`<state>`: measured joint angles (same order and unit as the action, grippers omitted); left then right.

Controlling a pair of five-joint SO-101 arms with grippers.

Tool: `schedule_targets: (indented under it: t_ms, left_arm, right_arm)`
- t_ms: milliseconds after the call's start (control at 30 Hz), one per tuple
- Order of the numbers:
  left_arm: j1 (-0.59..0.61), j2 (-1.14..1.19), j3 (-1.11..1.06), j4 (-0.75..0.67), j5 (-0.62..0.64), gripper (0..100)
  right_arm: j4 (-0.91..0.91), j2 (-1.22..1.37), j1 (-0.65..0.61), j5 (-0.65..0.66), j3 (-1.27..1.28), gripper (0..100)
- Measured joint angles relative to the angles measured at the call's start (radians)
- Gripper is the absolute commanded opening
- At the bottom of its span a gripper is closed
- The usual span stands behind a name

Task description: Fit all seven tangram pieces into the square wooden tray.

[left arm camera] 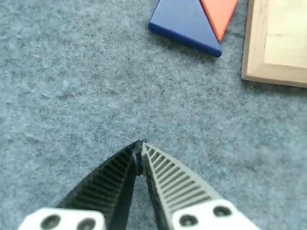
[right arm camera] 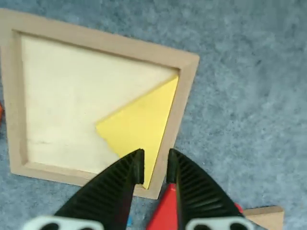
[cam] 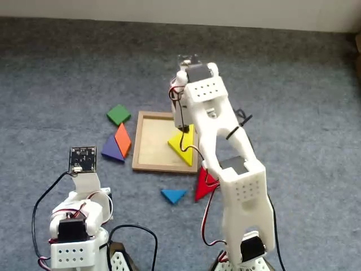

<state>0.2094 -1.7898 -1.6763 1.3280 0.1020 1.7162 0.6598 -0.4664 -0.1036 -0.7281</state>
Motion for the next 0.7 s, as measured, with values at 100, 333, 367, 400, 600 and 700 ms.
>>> schedule_targets:
  t_ms: [100, 333, 367, 400, 600, 700]
  left_arm:
    - [0.000, 0.000, 0.000, 0.000, -0.002, 1]
    - [0.000, 0.000, 0.000, 0.000, -0.002, 1]
    - [0.000, 0.000, 0.000, 0.000, -0.002, 1]
    - [0.000, 0.000, 0.000, 0.000, -0.002, 1]
    - [0.000, 0.000, 0.000, 0.000, -0.002, 1]
    - [0.000, 0.000, 0.000, 0.000, -0.002, 1]
  right_arm:
    - [0.002, -0.005, -0.008, 0.006, -0.009, 1.6]
    - [0.002, -0.282, -0.049, 0.015, 0.221, 1.7]
    - [0.002, -0.327, -0.049, 0.026, 0.270, 1.7]
    - [0.002, -0.368, -0.046, 0.044, 0.319, 1.7]
    - [0.000, -0.555, -0.049, 0.098, 0.637, 1.7]
    - [-0.026, -0.652, -0.049, 0.110, 0.795, 1.7]
